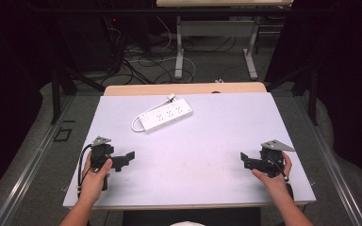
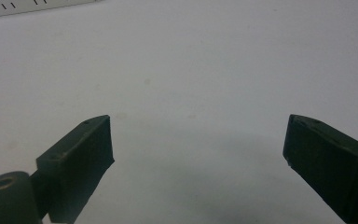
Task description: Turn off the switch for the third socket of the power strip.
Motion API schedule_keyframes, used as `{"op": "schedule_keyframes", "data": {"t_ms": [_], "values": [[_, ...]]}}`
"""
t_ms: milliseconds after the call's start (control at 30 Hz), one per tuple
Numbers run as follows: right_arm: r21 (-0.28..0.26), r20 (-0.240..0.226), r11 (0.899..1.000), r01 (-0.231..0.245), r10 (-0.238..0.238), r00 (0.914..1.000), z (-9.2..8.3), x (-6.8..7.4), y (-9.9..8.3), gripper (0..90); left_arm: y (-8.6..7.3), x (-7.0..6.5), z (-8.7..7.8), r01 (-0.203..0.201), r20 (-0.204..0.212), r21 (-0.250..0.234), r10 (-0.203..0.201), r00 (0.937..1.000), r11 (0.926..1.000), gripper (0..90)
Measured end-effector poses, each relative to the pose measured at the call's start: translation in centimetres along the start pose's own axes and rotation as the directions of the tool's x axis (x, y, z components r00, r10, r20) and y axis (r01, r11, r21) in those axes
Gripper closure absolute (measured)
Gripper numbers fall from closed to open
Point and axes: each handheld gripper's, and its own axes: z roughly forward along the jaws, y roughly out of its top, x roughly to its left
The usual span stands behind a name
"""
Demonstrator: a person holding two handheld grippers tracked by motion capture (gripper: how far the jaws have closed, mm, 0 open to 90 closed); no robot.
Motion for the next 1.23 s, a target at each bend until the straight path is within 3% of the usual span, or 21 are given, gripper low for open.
{"op": "schedule_keyframes", "data": {"t_ms": [267,300,433,667,1233], "values": [[0.001,-0.002,1.0,-0.003,0.003,1.0,0.0,0.0,0.0,7.6,-0.7,1.3,0.0,0.02,-0.045,-0.007,-0.02,0.9988,0.9998,0.9],[0.022,0.002,1.0,0.0,0.0,1.0,-0.2,0.0,0.0,7.6,-0.7,1.5,0.0,0.022,-0.052,-0.007,-0.023,0.9984,0.9997,0.9],[0.0,0.001,1.0,0.004,-0.004,1.0,0.1,-0.1,-0.1,7.6,-1.0,2.2,0.0,0.041,-0.073,-0.008,-0.041,0.9965,0.9991,0.9],[0.006,0.003,1.0,0.004,-0.004,1.0,0.1,-0.2,-0.1,7.6,-1.3,3.1,0.0,0.036,-0.109,-0.002,-0.036,0.9934,0.9993,1.6],[0.012,0.006,1.0,-0.011,0.011,0.9999,0.2,-0.5,-0.1,7.6,-1.5,3.8,0.0,0.058,-0.126,-0.005,-0.059,0.9902,0.9983,1.7]]}}
